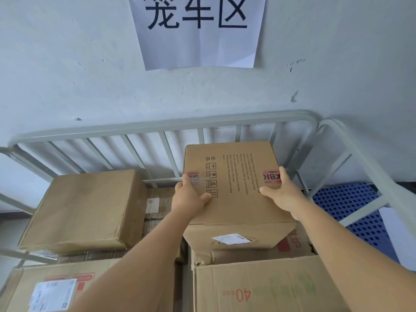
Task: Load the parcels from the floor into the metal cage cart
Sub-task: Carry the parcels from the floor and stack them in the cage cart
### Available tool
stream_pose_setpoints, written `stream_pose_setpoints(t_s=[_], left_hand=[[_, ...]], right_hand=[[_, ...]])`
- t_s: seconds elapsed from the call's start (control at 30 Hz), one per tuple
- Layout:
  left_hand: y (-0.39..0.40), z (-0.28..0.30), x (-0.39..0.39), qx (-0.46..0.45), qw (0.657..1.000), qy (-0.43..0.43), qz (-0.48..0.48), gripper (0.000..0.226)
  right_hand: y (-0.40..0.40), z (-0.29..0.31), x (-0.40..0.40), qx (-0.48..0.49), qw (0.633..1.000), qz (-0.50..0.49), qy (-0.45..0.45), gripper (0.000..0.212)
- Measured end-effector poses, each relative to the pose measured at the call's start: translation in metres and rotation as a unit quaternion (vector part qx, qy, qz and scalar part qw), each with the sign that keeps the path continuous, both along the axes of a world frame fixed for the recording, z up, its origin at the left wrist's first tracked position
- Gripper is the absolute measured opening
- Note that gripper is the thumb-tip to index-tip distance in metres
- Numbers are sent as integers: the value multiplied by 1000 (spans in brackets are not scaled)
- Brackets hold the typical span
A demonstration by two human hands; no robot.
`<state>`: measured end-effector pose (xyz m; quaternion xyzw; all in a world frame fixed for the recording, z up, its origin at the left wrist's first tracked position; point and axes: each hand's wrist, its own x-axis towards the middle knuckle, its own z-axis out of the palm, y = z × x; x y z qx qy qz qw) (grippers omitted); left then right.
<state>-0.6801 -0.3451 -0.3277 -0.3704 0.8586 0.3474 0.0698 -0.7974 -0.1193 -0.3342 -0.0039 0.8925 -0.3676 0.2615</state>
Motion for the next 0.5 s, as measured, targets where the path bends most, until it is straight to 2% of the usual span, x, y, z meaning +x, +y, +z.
stream_pose_setpoints(t_s=[0.2,0.5], left_hand=[[12,15,17,-80,993,-31,-78,86],[45,56,60,-201,955,4,-216,82]], right_hand=[[2,3,15,76,993,42,80,94],[22,45,92,186,953,143,189,95]])
